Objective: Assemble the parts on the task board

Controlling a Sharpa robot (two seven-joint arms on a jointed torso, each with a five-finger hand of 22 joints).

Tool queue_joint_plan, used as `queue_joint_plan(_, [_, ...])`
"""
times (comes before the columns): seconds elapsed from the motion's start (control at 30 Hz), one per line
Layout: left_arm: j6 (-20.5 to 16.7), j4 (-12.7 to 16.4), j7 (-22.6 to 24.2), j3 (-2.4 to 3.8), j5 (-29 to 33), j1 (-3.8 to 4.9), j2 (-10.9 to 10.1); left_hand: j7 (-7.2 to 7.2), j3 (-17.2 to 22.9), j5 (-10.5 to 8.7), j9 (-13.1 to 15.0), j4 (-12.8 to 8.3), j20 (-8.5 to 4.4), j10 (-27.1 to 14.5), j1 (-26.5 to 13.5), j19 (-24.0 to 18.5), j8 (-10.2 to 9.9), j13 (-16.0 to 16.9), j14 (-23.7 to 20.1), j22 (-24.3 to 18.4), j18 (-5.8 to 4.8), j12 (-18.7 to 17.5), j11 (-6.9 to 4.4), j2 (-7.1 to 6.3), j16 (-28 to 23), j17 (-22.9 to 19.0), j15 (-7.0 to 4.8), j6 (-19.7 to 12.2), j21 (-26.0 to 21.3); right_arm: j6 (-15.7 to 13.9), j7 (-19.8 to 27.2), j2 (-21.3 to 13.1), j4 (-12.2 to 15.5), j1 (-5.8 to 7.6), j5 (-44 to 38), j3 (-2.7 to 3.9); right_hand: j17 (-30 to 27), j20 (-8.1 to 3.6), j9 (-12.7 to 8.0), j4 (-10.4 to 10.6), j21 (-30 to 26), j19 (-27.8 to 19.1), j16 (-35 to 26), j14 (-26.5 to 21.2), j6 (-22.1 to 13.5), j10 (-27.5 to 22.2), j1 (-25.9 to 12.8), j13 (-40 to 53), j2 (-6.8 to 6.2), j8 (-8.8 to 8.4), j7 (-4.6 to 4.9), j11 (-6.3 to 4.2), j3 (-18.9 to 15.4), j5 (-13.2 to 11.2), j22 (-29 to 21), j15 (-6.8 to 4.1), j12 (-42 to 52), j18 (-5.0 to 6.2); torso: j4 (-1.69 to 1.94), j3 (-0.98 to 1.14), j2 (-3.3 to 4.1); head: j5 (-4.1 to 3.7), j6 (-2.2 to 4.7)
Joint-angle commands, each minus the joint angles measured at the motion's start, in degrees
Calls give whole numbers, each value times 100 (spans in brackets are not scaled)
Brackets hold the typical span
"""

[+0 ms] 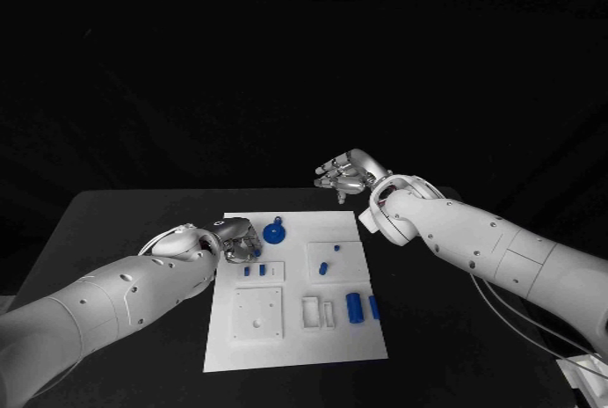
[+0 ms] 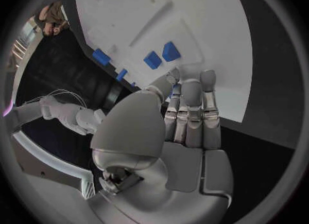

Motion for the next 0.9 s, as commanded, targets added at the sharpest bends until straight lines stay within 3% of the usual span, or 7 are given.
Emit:
queue_joint_plan(0.03, [46,7,32,2,-18,1,12,-4,19,-26,-5,-2,59,-62,3,0,-1,-6,-29,107,60,16,7,-54,18,-14,28,-81,-31,75,62,7,0,-3,9,2,-5,-1,7,28,19,190,25,-14,34,0,-16,-9,-6,20,5,-9,13,14,-5,22,-38,126,3,-2,0,-2,-2])
queue_joint_plan(0.53, [-166,-12,36,3,-13,0,-25,16,-69,-10,-11,-16,84,-133,79,20,-5,-4,-45,112,89,18,32,-110,5,-53,47,-375,-84,79,65,9,-6,-3,17,2,-5,-1,7,28,19,190,25,-14,34,0,-16,-9,-6,20,5,-9,13,14,-5,22,-38,126,2,-3,-1,22,1])
queue_joint_plan(0.73, [-330,-3,24,4,-5,0,-76,-6,-214,14,10,-35,51,-138,168,13,48,9,-70,117,63,81,20,-143,-1,-56,28,-252,-81,77,68,5,-7,-3,17,2,-7,1,8,32,22,190,23,-14,30,-13,-15,-9,-2,21,8,-5,3,11,-20,24,-38,128,2,-3,-1,35,9])
queue_joint_plan(0.9, [-401,15,26,4,12,0,-107,-41,-646,31,53,-61,28,-382,310,-29,128,18,-143,117,26,392,26,-4,52,-14,22,75,-48,79,69,2,-8,-4,18,2,-7,1,8,32,22,190,23,-14,30,-13,-15,-9,-2,21,8,-5,3,11,-20,24,-38,128,2,-6,0,41,11])
